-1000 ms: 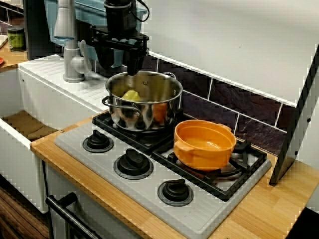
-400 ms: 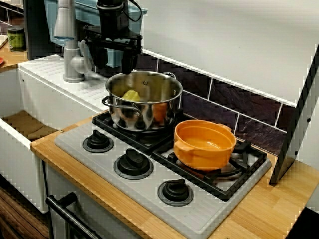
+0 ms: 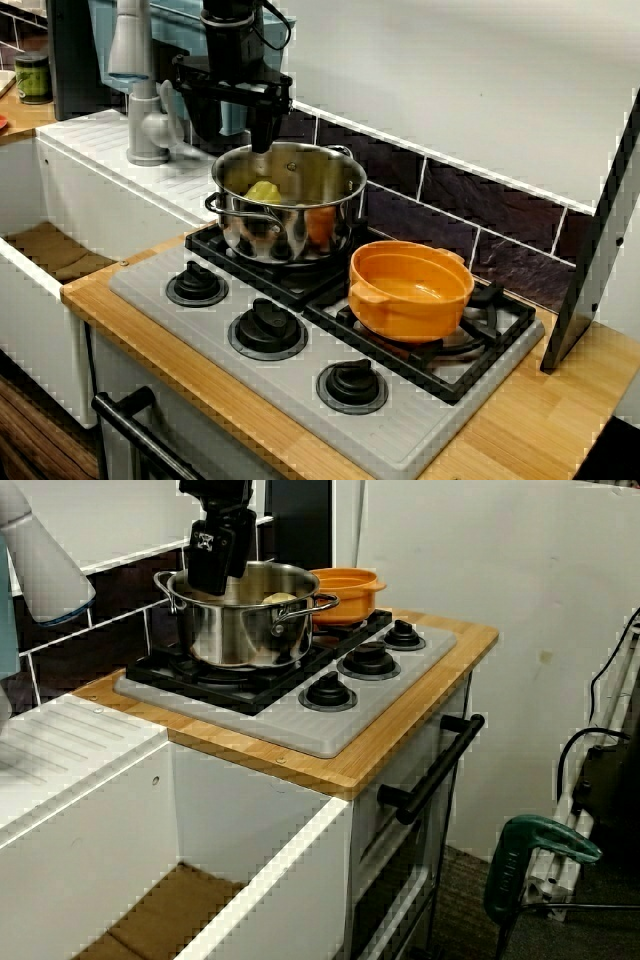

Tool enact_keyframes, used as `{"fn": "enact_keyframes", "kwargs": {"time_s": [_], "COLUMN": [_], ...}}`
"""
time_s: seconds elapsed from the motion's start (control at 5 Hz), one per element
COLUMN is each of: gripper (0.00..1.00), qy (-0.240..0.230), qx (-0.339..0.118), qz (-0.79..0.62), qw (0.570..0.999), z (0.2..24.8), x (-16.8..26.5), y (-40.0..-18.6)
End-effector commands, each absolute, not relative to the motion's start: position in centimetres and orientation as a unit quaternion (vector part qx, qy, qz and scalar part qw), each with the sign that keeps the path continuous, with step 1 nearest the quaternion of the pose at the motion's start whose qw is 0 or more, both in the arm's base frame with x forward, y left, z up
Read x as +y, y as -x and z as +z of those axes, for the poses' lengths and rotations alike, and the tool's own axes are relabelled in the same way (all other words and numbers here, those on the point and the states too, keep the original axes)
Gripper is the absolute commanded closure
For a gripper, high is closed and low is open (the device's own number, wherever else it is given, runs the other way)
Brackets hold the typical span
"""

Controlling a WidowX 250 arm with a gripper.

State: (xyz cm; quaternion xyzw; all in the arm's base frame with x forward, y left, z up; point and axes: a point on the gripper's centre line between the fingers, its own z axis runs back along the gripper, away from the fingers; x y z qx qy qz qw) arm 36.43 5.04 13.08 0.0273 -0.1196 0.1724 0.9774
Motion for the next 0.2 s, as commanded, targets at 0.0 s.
{"fn": "enact_keyframes", "kwargs": {"time_s": [0.0], "gripper": [0.00], "qy": [-0.044], "qx": [-0.129], "qz": [0.162], "qw": [0.977], "z": [12.54], "x": [5.17], "y": [-36.04]}}
